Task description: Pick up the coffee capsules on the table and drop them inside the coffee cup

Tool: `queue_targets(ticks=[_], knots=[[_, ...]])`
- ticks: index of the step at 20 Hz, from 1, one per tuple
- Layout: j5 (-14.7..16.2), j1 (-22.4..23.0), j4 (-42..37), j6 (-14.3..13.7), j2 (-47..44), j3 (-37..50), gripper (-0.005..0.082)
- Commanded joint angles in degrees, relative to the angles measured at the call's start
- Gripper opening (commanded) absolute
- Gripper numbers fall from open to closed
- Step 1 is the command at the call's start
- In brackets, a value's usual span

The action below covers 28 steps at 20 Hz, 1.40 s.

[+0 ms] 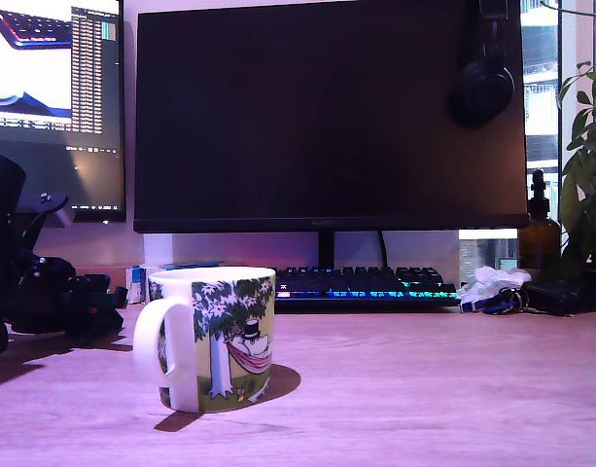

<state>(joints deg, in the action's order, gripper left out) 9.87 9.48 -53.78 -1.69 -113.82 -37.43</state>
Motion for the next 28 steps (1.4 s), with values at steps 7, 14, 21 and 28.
queue_targets(ticks=[7, 14, 21, 28], knots=[[3.58, -0.85, 6.34, -0.35, 4.44, -0.15, 0.0178], [9.44, -2.25, 26.43, -1.66, 18.82, -0.15, 0.0178], [11.78, -2.16, 42.14, -1.75, 34.91, -0.20, 0.0178], [11.76, 0.26, 55.28, -1.77, 47.01, -0.20, 0.0178]])
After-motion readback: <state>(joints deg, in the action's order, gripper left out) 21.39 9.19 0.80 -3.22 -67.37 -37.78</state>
